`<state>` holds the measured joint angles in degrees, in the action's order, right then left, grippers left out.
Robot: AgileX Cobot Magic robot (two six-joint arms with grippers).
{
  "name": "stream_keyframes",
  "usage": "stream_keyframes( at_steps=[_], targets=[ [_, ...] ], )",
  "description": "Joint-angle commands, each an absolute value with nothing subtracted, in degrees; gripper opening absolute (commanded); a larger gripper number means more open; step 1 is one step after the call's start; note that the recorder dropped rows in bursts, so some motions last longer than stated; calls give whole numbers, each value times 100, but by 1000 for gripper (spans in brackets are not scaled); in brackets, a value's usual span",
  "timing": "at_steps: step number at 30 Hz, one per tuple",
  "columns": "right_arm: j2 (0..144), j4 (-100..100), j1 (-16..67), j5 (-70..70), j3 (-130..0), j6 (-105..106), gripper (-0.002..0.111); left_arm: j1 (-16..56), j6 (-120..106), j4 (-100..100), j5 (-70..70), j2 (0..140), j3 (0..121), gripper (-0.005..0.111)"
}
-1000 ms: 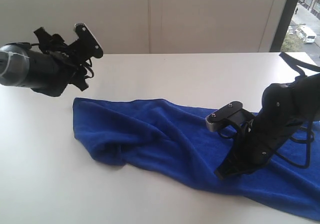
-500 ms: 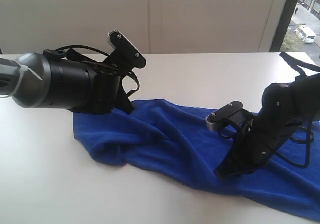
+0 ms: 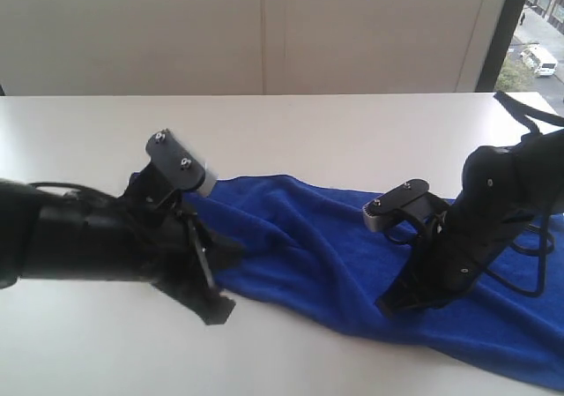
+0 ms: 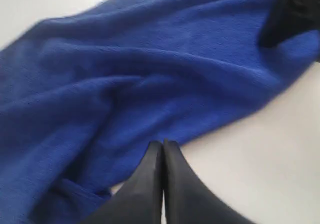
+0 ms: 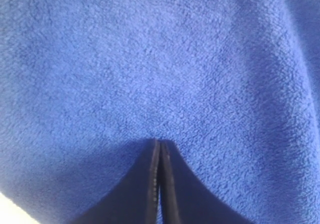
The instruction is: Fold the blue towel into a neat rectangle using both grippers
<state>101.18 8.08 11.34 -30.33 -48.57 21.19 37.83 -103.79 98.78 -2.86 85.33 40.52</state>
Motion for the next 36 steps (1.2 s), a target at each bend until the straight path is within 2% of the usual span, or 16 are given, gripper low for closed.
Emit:
stream_keyframes(
  at_steps=[1,12,14,19,21,28,36],
  targets=[
    [10137,941,1146,-3052,-4862,2203,0,3442,-9945,9995,-955,8295,3354,0],
    [10137,1033,1146,-2945,-4862,2201,0,3324,-9382,9995,-188,8347,3239,1],
    [10137,1033,1146,-2945,-4862,2201,0,3324,-9382,9995,-45,8475,3326,7],
    [10137,1044,1146,-2918,-4862,2201,0,3324,-9392,9995,-389,8972,3745,36],
    [10137,1044,1146,-2918,-4862,2201,0,3324,-9392,9995,-450,9242,3954,42],
    [10137,1044,1146,-2962,-4862,2201,0,3324,-9424,9995,-250,10014,4507,43],
    [10137,1044,1146,-2858,-4862,2201,0,3324,-9412,9995,174,10078,4549,43]
  ],
)
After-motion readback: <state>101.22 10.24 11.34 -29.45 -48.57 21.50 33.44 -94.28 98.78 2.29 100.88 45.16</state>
